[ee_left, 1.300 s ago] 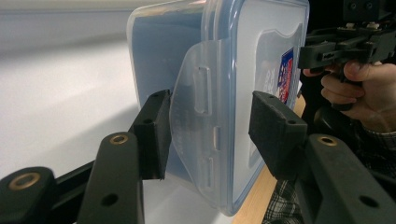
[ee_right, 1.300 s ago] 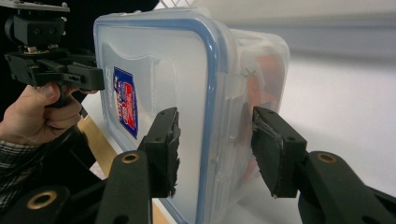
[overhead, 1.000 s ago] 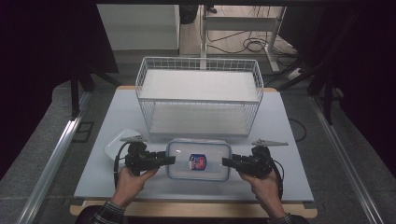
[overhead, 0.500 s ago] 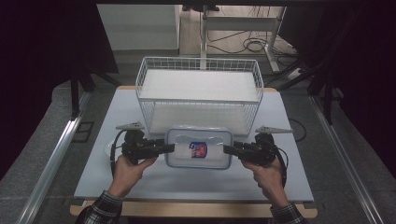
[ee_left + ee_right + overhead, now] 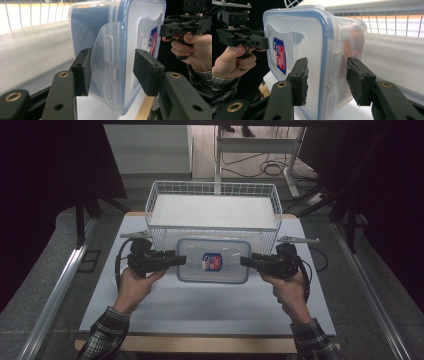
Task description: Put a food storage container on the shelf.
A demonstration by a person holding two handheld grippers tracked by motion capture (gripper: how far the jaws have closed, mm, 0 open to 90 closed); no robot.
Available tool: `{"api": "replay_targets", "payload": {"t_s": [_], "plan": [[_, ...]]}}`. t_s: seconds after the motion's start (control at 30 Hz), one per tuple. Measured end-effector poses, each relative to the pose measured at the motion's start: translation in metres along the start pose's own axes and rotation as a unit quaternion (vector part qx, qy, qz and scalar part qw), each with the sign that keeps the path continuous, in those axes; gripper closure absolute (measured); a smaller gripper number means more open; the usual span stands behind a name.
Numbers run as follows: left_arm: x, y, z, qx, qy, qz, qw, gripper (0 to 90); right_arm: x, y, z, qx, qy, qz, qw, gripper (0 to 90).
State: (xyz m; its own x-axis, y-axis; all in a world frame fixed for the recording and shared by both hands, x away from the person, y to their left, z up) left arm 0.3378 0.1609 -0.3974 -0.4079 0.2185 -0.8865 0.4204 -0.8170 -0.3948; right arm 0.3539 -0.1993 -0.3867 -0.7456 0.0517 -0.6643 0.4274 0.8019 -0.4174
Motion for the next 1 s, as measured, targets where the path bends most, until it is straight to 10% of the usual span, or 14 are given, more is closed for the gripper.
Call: {"api": "replay_targets", "payload": {"t_s": [1.0], "plan": [[-0.084, -0.013, -0.038, -0.001, 0.003, 0.033, 0.9995, 50.3, -0.092, 0.003, -0.023, -0.011, -0.02, 0.049, 0.9985, 52.9]]}}
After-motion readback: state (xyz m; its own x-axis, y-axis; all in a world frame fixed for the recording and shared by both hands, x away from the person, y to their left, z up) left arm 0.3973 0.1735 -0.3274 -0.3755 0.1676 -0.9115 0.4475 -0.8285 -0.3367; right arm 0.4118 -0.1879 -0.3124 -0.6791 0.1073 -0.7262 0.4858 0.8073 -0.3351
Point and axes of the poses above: each handheld gripper's, and its own axes: y roughly forward along the jaws, x roughly out of its underside, z roughly to its right, the point moved 2 cm from there along y, roughly forward along the jaws, and after that the axes turned 15 degrees about y, right-handed, at the moved point
